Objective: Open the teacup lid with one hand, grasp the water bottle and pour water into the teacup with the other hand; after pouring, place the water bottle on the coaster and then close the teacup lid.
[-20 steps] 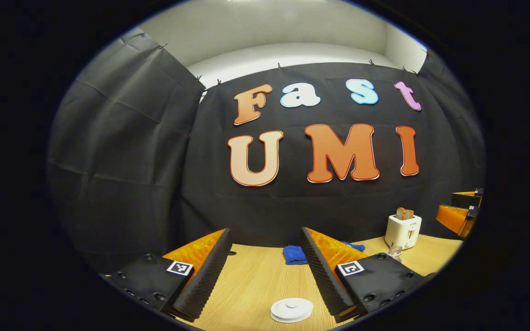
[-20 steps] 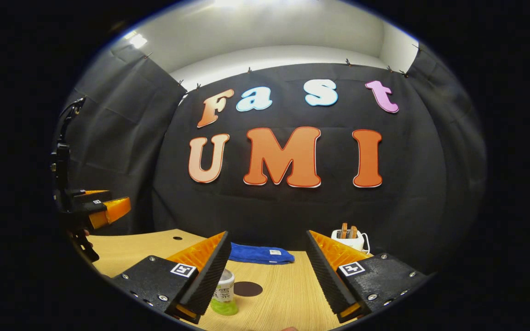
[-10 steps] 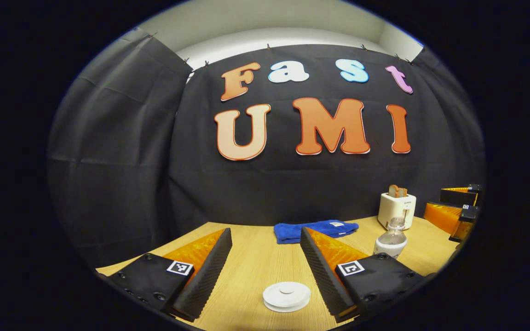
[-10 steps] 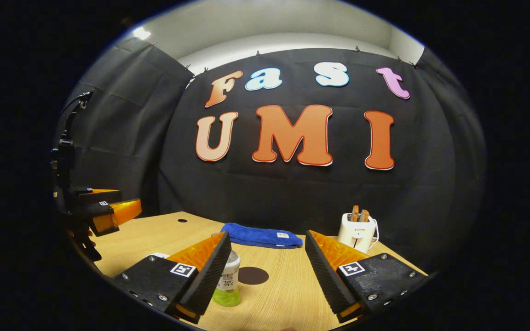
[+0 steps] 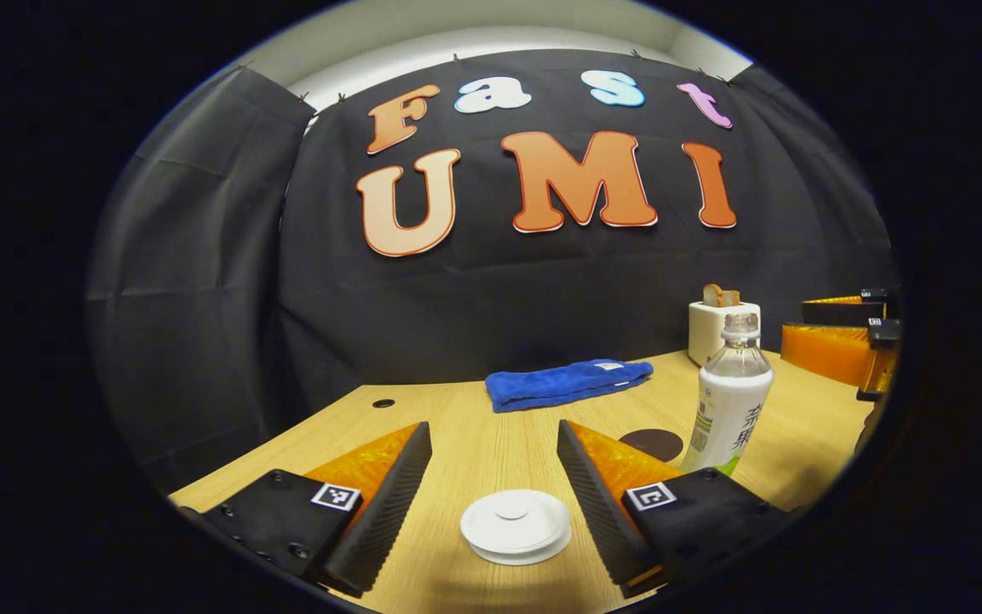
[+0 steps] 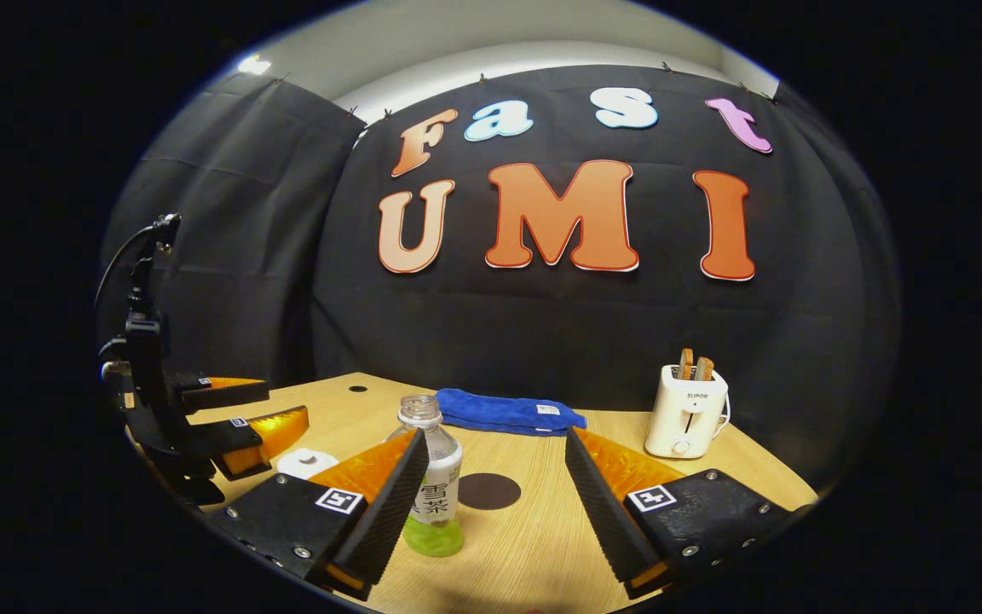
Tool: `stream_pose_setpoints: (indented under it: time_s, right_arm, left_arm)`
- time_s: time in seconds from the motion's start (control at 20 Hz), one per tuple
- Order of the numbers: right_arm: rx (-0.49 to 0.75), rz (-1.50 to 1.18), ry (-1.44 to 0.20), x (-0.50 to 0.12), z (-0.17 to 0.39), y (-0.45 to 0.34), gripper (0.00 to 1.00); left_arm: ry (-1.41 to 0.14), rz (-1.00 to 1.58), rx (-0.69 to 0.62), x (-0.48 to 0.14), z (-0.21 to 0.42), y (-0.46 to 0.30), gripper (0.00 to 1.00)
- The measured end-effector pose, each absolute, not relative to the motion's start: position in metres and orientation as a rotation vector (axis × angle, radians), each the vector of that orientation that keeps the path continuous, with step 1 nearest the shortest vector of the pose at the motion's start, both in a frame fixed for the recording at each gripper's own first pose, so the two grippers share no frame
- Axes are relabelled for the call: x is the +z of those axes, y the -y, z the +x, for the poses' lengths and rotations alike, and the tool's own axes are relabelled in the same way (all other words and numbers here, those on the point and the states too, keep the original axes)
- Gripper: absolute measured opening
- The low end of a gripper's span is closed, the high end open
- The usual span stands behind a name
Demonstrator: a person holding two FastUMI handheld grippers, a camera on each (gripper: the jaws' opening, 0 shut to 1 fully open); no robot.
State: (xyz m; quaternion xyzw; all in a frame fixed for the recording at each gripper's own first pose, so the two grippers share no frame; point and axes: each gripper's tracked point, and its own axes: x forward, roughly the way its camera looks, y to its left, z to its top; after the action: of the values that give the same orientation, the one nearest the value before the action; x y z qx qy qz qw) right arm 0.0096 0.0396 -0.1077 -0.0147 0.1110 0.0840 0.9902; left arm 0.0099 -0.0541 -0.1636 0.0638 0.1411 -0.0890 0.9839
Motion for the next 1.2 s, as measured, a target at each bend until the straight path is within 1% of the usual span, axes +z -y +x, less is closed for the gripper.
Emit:
stream_pose_setpoints:
  time_s: [0.05, 0.1, 0.15, 0.2, 0.25, 0.3, 0.4, 0.45, 0.55, 0.6, 0.65, 0.7, 0.8, 0.85, 0.95, 1.1, 1.15, 1.2]
  right_arm:
    - [0.175, -0.035, -0.223, -0.109, 0.009, -0.042, 0.97]
    - [0.181, -0.039, -0.225, -0.111, 0.009, -0.045, 0.97]
    - [0.180, -0.046, -0.227, -0.113, 0.010, -0.044, 0.97]
    - [0.177, -0.053, -0.231, -0.115, 0.010, -0.043, 0.97]
    - [0.177, -0.054, -0.224, -0.114, 0.010, -0.043, 0.97]
    - [0.179, -0.053, -0.223, -0.113, 0.012, -0.044, 0.97]
    - [0.186, -0.051, -0.222, -0.114, 0.012, -0.045, 0.97]
    - [0.194, -0.049, -0.218, -0.114, 0.011, -0.046, 0.97]
    - [0.219, -0.043, -0.209, -0.113, 0.009, -0.051, 0.97]
    - [0.232, -0.043, -0.207, -0.113, 0.008, -0.053, 0.97]
    - [0.241, -0.048, -0.206, -0.112, 0.006, -0.055, 0.97]
    - [0.243, -0.059, -0.204, -0.114, 0.006, -0.056, 0.97]
    - [0.249, -0.088, -0.195, -0.114, 0.006, -0.056, 0.98]
    - [0.252, -0.099, -0.190, -0.114, 0.005, -0.057, 0.98]
    - [0.259, -0.112, -0.188, -0.115, 0.005, -0.061, 0.98]
    - [0.266, -0.108, -0.186, -0.116, 0.004, -0.062, 0.98]
    - [0.269, -0.103, -0.188, -0.116, 0.003, -0.062, 0.97]
    - [0.268, -0.098, -0.190, -0.117, 0.005, -0.061, 0.97]
  left_arm:
    - [-0.296, 0.126, -0.186, -0.170, 0.011, 0.056, 0.91]
    - [-0.311, 0.120, -0.190, -0.176, 0.012, 0.057, 0.89]
    - [-0.330, 0.113, -0.199, -0.182, 0.013, 0.058, 0.83]
    - [-0.352, 0.112, -0.208, -0.190, 0.013, 0.060, 0.80]
    - [-0.375, 0.120, -0.215, -0.198, 0.013, 0.061, 0.83]
    - [-0.394, 0.131, -0.219, -0.206, 0.014, 0.062, 0.81]
    - [-0.412, 0.151, -0.216, -0.213, 0.015, 0.061, 0.81]
    - [-0.418, 0.156, -0.219, -0.215, 0.014, 0.062, 0.71]
    - [-0.441, 0.160, -0.225, -0.226, 0.017, 0.066, 0.58]
    - [-0.454, 0.163, -0.224, -0.231, 0.016, 0.066, 0.58]
    - [-0.462, 0.166, -0.223, -0.234, 0.017, 0.065, 0.64]
    - [-0.473, 0.166, -0.219, -0.238, 0.018, 0.065, 0.58]
    - [-0.489, 0.159, -0.218, -0.242, 0.019, 0.064, 0.58]
    - [-0.479, 0.166, -0.202, -0.239, 0.023, 0.061, 0.64]
    - [-0.481, 0.157, -0.191, -0.240, 0.021, 0.058, 0.45]
    - [-0.475, 0.158, -0.175, -0.240, 0.020, 0.055, 0.48]
    - [-0.482, 0.157, -0.178, -0.240, 0.021, 0.055, 0.34]
    - [-0.478, 0.167, -0.183, -0.240, 0.021, 0.056, 0.35]
